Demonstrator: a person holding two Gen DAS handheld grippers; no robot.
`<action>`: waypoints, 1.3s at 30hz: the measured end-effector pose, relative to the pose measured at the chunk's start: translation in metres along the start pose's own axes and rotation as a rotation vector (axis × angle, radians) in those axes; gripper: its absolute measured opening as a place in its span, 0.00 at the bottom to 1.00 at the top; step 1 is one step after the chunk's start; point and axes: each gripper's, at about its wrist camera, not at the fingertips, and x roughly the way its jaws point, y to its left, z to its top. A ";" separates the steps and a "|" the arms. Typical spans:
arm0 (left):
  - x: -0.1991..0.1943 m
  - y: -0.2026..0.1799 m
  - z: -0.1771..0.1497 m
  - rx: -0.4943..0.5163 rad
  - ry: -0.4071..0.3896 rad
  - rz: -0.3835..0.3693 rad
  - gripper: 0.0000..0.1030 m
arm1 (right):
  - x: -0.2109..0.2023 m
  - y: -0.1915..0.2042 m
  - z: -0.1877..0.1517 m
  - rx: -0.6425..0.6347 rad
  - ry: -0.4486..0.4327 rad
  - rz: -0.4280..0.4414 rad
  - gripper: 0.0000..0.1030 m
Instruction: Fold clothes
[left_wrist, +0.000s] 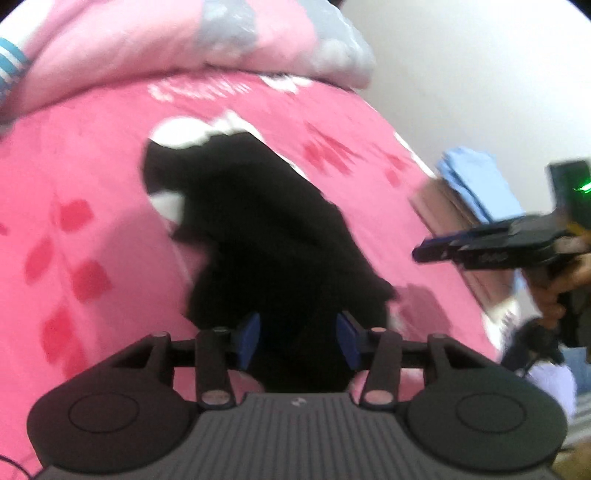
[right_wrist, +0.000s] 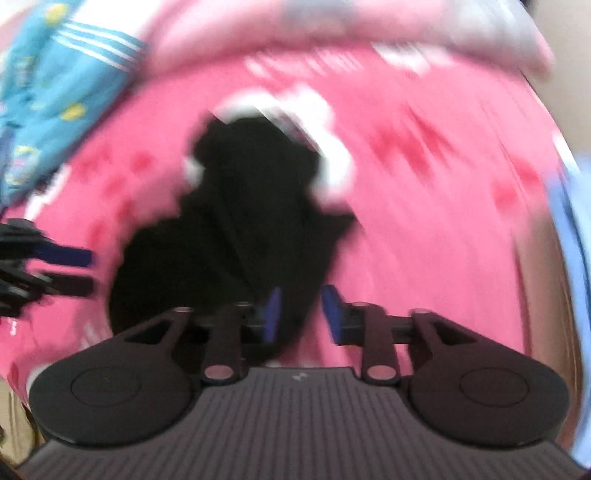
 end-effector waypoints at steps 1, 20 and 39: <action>0.008 0.004 0.002 -0.014 0.001 -0.006 0.47 | 0.009 0.009 0.015 -0.044 -0.025 0.032 0.43; 0.032 0.018 -0.019 -0.162 0.025 -0.118 0.20 | 0.112 0.037 0.103 -0.103 0.012 0.101 0.05; 0.094 0.016 0.111 0.202 -0.059 0.022 0.44 | -0.045 -0.119 -0.075 0.510 0.123 -0.391 0.05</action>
